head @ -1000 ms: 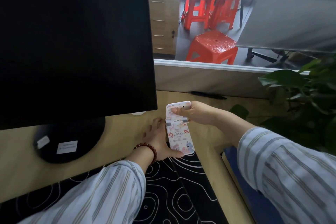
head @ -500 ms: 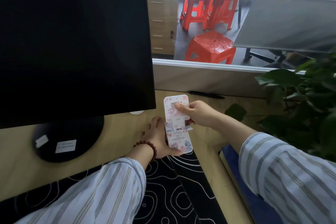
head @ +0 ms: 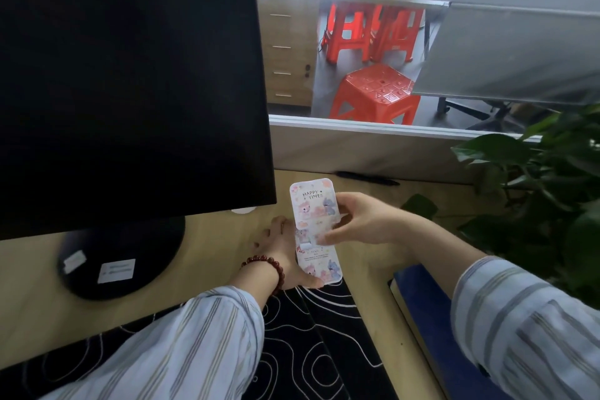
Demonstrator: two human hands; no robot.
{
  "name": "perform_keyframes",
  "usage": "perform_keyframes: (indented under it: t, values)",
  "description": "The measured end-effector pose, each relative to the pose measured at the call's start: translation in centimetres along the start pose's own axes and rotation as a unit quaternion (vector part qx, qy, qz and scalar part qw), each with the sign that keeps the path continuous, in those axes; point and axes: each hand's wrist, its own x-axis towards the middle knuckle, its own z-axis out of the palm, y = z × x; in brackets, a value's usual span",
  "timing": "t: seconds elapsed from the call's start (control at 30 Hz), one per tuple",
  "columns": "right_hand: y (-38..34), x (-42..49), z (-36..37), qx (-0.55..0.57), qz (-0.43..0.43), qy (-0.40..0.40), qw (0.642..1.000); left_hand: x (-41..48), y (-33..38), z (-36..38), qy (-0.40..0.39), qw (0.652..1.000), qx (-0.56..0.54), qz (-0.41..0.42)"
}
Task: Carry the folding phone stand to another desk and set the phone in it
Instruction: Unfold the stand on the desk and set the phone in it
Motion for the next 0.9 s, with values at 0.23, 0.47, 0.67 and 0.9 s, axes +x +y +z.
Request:
perform_keyframes:
  t: [0.23, 0.47, 0.67, 0.9]
  values:
    - [0.7, 0.7, 0.9, -0.100, -0.014, 0.066, 0.993, -0.3, 0.5, -0.4, 0.002, 1.000, 0.018, 0.008]
    - [1.5, 2.0, 1.9, -0.105, -0.029, 0.152, 0.982, 0.0, 0.3, -0.8, 0.003, 0.999, 0.026, 0.024]
    - [1.8, 2.1, 1.3, -0.101, -0.035, 0.100, 0.989, 0.2, 0.0, -0.7, -0.011, 0.998, 0.047, 0.032]
    - [0.6, 1.2, 0.0, 0.014, 0.017, -0.025, 0.999, 0.5, -0.2, -0.5, -0.001, 0.994, 0.107, 0.024]
